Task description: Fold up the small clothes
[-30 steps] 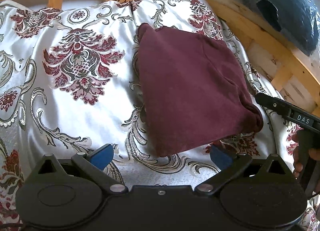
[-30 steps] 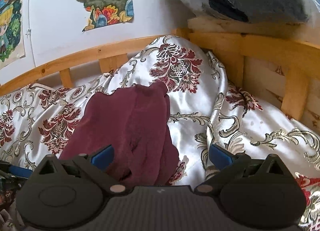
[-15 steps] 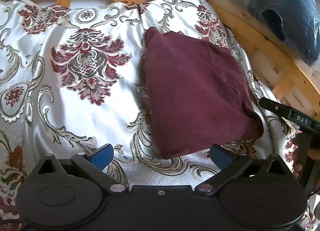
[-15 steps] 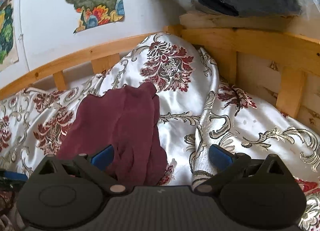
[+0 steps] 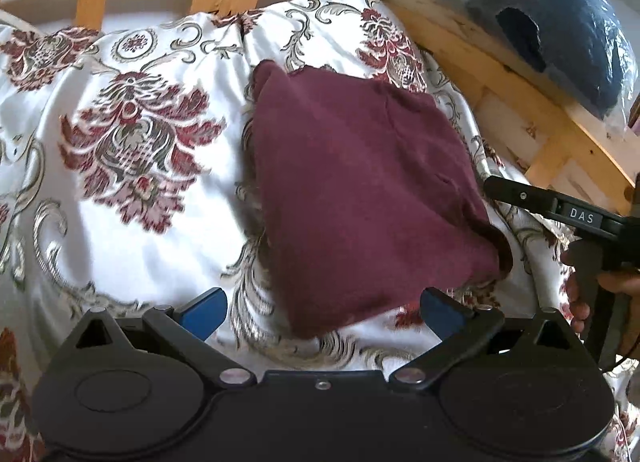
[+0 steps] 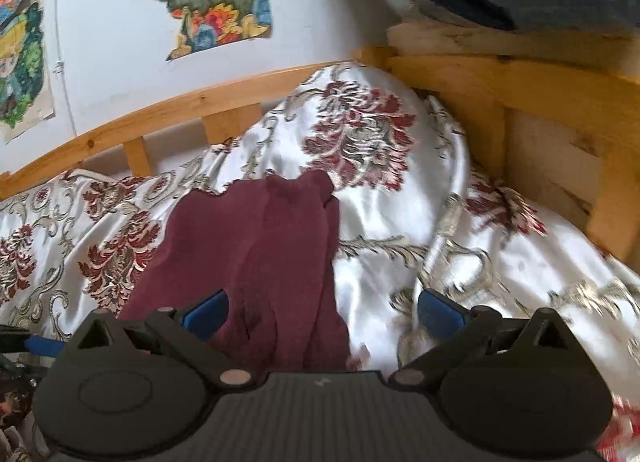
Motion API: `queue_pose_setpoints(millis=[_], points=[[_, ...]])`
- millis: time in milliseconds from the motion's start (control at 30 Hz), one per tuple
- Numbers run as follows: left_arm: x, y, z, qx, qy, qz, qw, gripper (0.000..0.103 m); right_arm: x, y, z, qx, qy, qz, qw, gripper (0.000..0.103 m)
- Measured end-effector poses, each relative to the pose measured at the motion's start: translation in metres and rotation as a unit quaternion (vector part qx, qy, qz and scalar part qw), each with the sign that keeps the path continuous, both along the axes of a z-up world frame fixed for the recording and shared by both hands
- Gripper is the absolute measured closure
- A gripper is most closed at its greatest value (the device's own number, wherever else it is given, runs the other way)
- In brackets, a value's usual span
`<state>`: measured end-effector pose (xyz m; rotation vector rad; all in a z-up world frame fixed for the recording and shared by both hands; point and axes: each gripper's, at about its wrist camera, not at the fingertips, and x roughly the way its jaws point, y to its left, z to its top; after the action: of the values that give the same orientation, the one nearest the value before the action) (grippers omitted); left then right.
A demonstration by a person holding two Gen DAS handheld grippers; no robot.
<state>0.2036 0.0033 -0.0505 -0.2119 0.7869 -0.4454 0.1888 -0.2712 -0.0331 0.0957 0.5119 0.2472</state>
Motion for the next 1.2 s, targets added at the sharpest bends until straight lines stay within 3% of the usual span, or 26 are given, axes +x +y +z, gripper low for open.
queue_pose_setpoints(millis=[133, 300, 567, 767, 967, 1167, 1200], points=[[0.016, -0.005, -0.002, -0.011, 0.005, -0.008, 0.9999, 0.001, 0.023, 0.001, 0.002, -0.006, -0.001, 0.028, 1.000, 0.000], [0.036, -0.013, -0.005, -0.024, 0.006, -0.016, 0.9996, 0.001, 0.059, -0.005, 0.000, 0.022, 0.011, 0.060, 0.998, 0.000], [0.063, -0.023, -0.018, -0.020, 0.039, -0.004, 0.9990, 0.001, 0.114, -0.018, -0.012, 0.119, 0.044, 0.084, 0.988, 0.000], [0.074, -0.021, -0.026, -0.044, 0.060, -0.002, 0.9972, 0.001, 0.138, -0.006, -0.019, 0.113, 0.062, 0.101, 0.987, 0.004], [0.079, -0.020, -0.029, -0.041, 0.067, -0.011, 0.9968, 0.001, 0.146, 0.006, -0.022, 0.083, 0.071, 0.098, 0.989, 0.012], [0.082, -0.018, -0.030, -0.047, 0.075, -0.015, 0.9959, 0.002, 0.142, 0.006, -0.023, 0.071, 0.070, 0.077, 0.992, 0.030], [0.082, -0.017, -0.030, -0.051, 0.077, -0.013, 0.9957, 0.004, 0.140, 0.007, -0.022, 0.068, 0.068, 0.076, 0.992, 0.038]])
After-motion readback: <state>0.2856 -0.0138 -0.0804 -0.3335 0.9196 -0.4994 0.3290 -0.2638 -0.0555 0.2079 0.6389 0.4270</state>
